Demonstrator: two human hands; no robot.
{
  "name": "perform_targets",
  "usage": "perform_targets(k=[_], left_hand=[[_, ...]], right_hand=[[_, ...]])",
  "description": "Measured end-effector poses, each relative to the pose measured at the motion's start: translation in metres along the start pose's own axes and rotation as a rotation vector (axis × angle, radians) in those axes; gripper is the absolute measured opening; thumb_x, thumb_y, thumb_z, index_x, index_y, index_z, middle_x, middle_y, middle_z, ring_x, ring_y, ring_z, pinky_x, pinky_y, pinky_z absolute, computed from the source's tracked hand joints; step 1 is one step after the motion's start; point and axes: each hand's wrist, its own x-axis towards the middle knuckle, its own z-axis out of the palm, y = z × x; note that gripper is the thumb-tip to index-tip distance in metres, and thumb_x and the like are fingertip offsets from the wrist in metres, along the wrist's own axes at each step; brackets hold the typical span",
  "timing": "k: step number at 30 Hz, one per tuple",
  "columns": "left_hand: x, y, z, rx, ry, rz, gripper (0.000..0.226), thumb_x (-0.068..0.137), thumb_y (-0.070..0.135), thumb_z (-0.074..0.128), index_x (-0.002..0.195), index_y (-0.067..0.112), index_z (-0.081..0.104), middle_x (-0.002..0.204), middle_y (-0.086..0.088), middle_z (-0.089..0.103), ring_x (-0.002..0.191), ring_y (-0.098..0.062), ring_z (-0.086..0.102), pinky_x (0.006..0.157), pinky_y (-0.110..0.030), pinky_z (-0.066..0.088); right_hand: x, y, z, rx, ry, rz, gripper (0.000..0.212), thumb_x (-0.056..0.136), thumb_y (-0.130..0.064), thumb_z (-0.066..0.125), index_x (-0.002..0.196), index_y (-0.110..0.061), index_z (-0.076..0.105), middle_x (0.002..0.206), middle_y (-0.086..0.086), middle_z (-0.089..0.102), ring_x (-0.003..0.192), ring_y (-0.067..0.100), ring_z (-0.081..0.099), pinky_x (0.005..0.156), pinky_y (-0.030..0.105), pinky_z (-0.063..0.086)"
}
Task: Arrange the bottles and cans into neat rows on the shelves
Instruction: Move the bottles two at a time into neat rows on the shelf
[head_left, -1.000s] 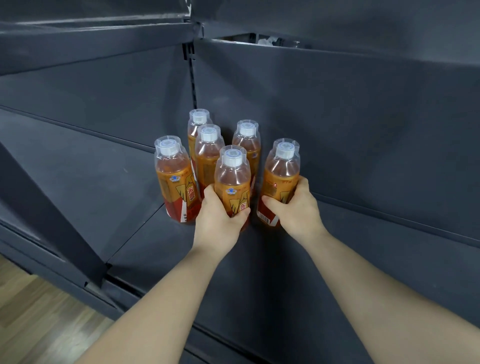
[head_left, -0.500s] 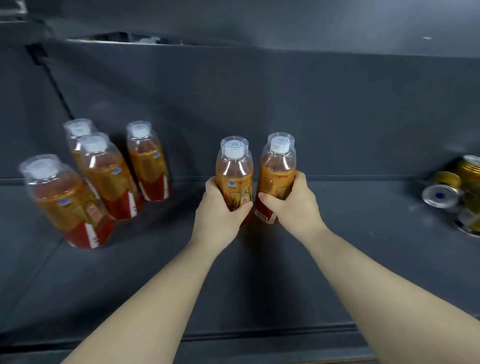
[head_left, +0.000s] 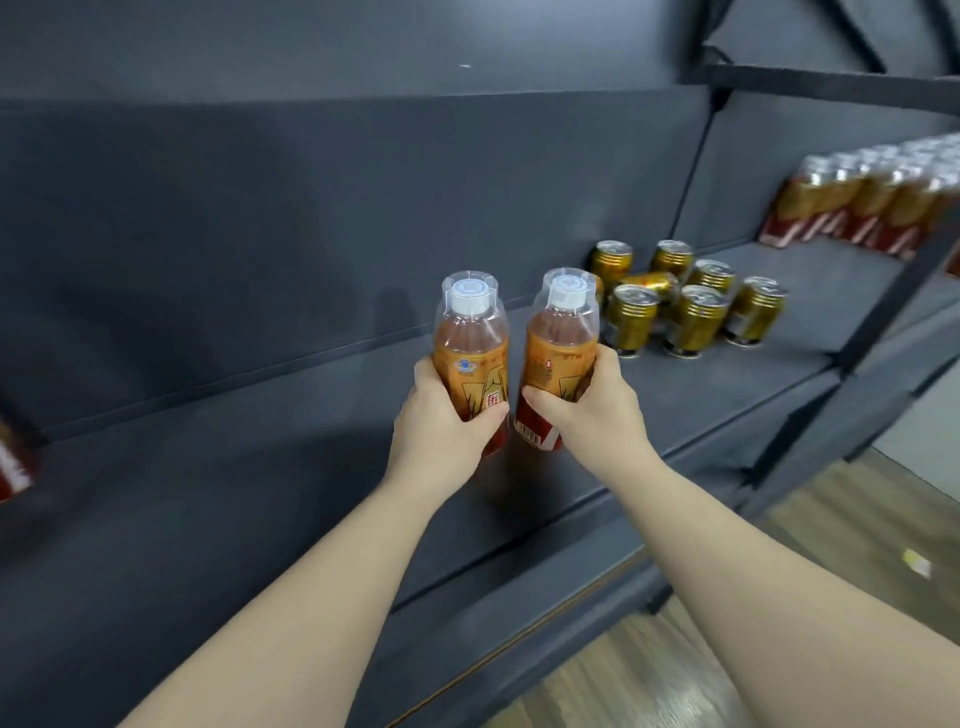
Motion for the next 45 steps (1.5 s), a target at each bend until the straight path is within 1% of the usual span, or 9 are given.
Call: perform_targets(k=[4, 8, 13, 17, 20, 23, 27, 37, 45], left_hand=[[-0.018, 0.041, 0.064, -0.007, -0.128, 0.045, 0.064, 0.081, 0.040, 0.079, 0.128, 0.028, 0.037, 0.123, 0.008, 0.056, 0.112, -0.018, 0.058, 0.089, -0.034, 0.052], [-0.040, 0.079, 0.127, -0.016, -0.232, 0.117, 0.075, 0.082, 0.037, 0.079, 0.140, 0.024, 0.035, 0.126, 0.008, 0.055, 0.111, -0.015, 0.054, 0.088, -0.030, 0.046], [-0.068, 0.125, 0.204, -0.061, -0.350, 0.172, 0.075, 0.082, 0.037, 0.079, 0.140, 0.026, 0.034, 0.121, 0.013, 0.052, 0.107, -0.010, 0.050, 0.089, -0.029, 0.043], [-0.088, 0.160, 0.261, -0.081, -0.437, 0.222, 0.068, 0.081, 0.036, 0.079, 0.133, 0.030, 0.035, 0.115, 0.016, 0.051, 0.106, -0.010, 0.054, 0.087, -0.028, 0.044], [-0.098, 0.178, 0.295, -0.091, -0.503, 0.245, 0.067, 0.080, 0.039, 0.080, 0.130, 0.034, 0.035, 0.116, 0.016, 0.052, 0.108, -0.010, 0.054, 0.087, -0.028, 0.045], [-0.100, 0.196, 0.330, -0.081, -0.565, 0.267, 0.065, 0.079, 0.040, 0.080, 0.126, 0.036, 0.035, 0.114, 0.016, 0.053, 0.105, -0.010, 0.055, 0.086, -0.029, 0.046], [-0.092, 0.221, 0.380, -0.085, -0.620, 0.309, 0.065, 0.078, 0.038, 0.080, 0.127, 0.032, 0.037, 0.106, 0.017, 0.055, 0.102, -0.013, 0.058, 0.086, -0.032, 0.049], [-0.046, 0.278, 0.496, -0.140, -0.773, 0.380, 0.074, 0.079, 0.038, 0.079, 0.138, 0.026, 0.035, 0.122, 0.008, 0.059, 0.111, -0.016, 0.059, 0.096, -0.040, 0.051], [-0.010, 0.309, 0.562, -0.138, -0.836, 0.419, 0.077, 0.080, 0.040, 0.078, 0.141, 0.026, 0.033, 0.124, 0.008, 0.056, 0.114, -0.016, 0.057, 0.097, -0.040, 0.052]], right_hand=[[-0.010, 0.034, -0.075, -0.017, 0.105, 0.051, 0.061, 0.078, -0.043, 0.079, 0.124, -0.035, 0.039, 0.112, -0.015, 0.059, 0.105, 0.012, 0.059, 0.089, 0.036, 0.055], [-0.022, 0.073, -0.147, -0.056, 0.197, 0.108, 0.067, 0.076, -0.050, 0.078, 0.128, -0.034, 0.039, 0.115, -0.012, 0.062, 0.104, 0.013, 0.062, 0.087, 0.042, 0.058], [-0.037, 0.115, -0.232, -0.092, 0.313, 0.215, 0.060, 0.079, -0.046, 0.078, 0.123, -0.033, 0.040, 0.113, -0.010, 0.061, 0.102, 0.017, 0.062, 0.089, 0.043, 0.056], [-0.050, 0.148, -0.291, -0.113, 0.388, 0.256, 0.059, 0.076, -0.046, 0.078, 0.119, -0.031, 0.041, 0.106, -0.011, 0.061, 0.097, 0.016, 0.062, 0.086, 0.044, 0.055], [-0.054, 0.165, -0.324, -0.089, 0.442, 0.288, 0.058, 0.077, -0.045, 0.079, 0.118, -0.032, 0.042, 0.106, -0.012, 0.062, 0.098, 0.015, 0.062, 0.084, 0.041, 0.056], [-0.053, 0.181, -0.354, -0.089, 0.500, 0.320, 0.055, 0.078, -0.042, 0.079, 0.117, -0.033, 0.041, 0.105, -0.014, 0.061, 0.097, 0.013, 0.061, 0.076, 0.028, 0.051], [-0.041, 0.207, -0.387, -0.086, 0.572, 0.365, 0.056, 0.076, -0.041, 0.080, 0.116, -0.033, 0.041, 0.108, -0.011, 0.062, 0.099, 0.015, 0.061, 0.086, 0.042, 0.055], [0.022, 0.258, -0.458, -0.116, 0.732, 0.472, 0.058, 0.075, -0.039, 0.080, 0.116, -0.034, 0.039, 0.109, -0.010, 0.063, 0.102, 0.016, 0.062, 0.089, 0.042, 0.055], [0.071, 0.291, -0.499, -0.134, 0.781, 0.482, 0.058, 0.076, -0.039, 0.080, 0.114, -0.035, 0.037, 0.107, -0.013, 0.061, 0.102, 0.014, 0.060, 0.088, 0.040, 0.055]])
